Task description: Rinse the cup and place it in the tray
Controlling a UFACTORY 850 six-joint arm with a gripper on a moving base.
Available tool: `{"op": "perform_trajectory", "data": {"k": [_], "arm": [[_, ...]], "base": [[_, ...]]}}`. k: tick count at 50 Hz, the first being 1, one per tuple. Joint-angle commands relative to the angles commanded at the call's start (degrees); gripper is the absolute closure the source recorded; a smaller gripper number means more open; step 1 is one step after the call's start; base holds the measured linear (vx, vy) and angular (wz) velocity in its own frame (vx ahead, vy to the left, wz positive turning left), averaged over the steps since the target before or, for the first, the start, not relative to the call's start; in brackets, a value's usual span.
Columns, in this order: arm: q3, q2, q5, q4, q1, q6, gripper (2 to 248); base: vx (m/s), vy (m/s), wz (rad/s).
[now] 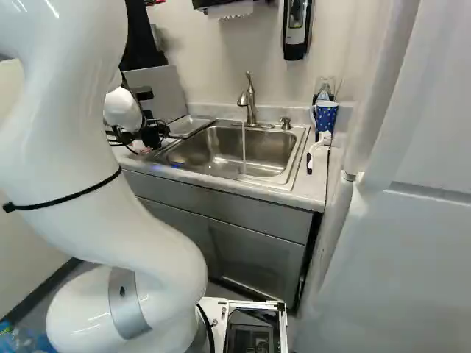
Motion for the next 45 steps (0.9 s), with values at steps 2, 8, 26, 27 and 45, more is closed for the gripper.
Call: {"op": "perform_trajectory", "data": {"k": [2,8,26,27,45], "arm": [[0.4,0.2,0.7,0.0,0.0,0.0,3],[1.8,0.6,2.8,0.0,-0.2,0.0,3],[5.9,2.2,9.3,0.0,-0.7,0.0,3],[6.1,2.3,9.7,0.0,-0.7,0.0,3],[10.3,4.8,16.9,0.0,-0.8,0.0,3]], "base": [[0.000,0.000,0.000],[0.000,0.000,0.000],[0.000,0.000,0.000],[0.000,0.000,0.000],[0.000,0.000,0.000]]}}
